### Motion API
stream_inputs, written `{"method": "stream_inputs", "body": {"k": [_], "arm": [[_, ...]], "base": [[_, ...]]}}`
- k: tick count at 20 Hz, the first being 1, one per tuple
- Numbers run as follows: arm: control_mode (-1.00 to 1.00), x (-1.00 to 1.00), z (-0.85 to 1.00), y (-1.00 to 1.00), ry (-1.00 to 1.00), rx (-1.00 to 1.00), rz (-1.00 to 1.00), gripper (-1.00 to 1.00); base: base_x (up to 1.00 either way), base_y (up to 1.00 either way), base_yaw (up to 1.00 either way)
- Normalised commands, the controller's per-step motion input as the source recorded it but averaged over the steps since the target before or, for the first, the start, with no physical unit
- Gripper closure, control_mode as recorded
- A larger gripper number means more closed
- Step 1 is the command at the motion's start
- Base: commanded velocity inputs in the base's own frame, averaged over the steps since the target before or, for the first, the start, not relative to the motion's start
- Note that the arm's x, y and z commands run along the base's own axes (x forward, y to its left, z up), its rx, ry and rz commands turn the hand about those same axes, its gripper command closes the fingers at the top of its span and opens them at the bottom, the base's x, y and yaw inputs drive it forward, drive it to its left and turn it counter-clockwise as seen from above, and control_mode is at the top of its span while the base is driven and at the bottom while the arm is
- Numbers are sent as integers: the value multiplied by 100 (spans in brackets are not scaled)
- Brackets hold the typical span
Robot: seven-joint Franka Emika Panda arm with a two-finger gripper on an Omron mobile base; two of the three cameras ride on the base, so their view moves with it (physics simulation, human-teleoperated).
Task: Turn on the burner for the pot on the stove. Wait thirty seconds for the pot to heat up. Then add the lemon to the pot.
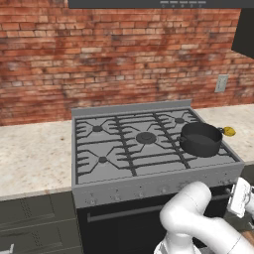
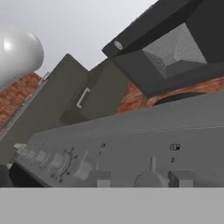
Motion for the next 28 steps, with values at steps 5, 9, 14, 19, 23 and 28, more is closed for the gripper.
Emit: {"method": "stream_inputs", "body": {"k": [5,9,14,19,23,28], "arm": [[-100,-27,-72,46,-17,-26,45,100],[-100,-51,-100,100,-5,-31,56,100],[-100,-61,-100,100,-1,-29,57,100],[-100,-90,-100,100,7,-40,58,100],[-100,-99,-100,95,19,-47,64,100],[-100,-95,-100,89,19,-46,67,100]], "base": [[0,0,0],[0,0,0],[0,0,0],[0,0,0],[0,0,0],[0,0,0]]}}
